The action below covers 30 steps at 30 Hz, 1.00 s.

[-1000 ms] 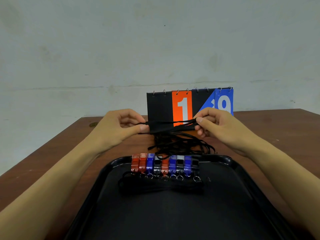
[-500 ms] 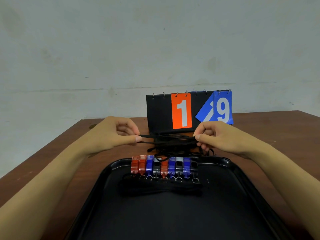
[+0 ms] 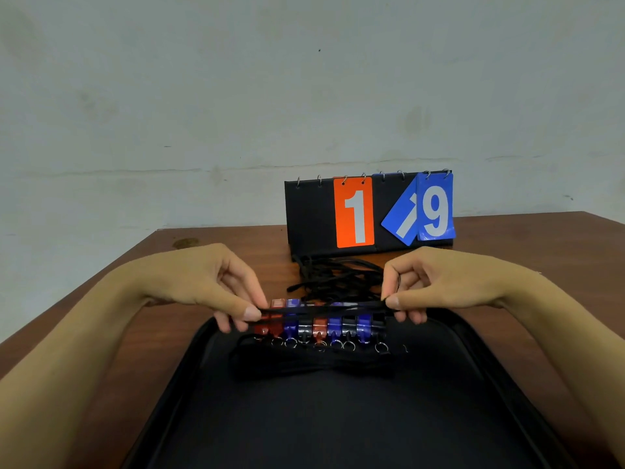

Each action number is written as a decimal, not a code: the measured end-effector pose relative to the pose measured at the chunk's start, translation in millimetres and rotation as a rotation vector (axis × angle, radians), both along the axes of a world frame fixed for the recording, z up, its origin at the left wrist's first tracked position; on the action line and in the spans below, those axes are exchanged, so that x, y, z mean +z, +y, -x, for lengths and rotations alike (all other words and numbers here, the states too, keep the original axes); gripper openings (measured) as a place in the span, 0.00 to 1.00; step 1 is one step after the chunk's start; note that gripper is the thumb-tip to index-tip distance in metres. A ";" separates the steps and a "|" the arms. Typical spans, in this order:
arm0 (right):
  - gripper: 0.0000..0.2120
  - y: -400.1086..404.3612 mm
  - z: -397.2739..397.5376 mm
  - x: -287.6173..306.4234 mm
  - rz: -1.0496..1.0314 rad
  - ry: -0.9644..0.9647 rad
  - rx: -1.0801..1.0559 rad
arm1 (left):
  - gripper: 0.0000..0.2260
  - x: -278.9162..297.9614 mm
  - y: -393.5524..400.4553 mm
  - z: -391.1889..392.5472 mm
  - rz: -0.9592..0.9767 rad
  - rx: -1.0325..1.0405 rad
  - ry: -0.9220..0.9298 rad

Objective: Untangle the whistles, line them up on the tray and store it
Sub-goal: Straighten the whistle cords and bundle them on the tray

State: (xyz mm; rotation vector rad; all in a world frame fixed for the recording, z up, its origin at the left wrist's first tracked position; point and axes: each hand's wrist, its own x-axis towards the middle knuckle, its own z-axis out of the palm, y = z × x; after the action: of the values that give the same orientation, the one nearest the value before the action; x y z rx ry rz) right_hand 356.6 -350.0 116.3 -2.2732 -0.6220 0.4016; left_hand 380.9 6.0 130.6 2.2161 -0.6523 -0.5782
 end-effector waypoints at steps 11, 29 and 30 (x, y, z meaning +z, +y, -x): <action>0.06 5.4 3.5 -1.2 0.144 0.030 0.157 | 0.04 2.6 -8.1 8.7 -0.272 -0.113 -0.074; 0.06 -17.4 -24.1 -15.4 0.323 -0.451 -0.281 | 0.05 -9.7 -13.2 0.2 -0.276 -0.170 -0.280; 0.05 -21.4 -26.9 -17.5 0.339 -0.443 -0.293 | 0.05 -10.1 -14.4 -0.2 -0.248 -0.163 -0.310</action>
State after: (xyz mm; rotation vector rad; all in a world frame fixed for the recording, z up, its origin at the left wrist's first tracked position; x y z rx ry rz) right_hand 383.5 -371.4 98.8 -2.7578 -0.4442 -0.1608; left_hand 381.1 -8.3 120.5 2.5288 -0.9722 -0.4161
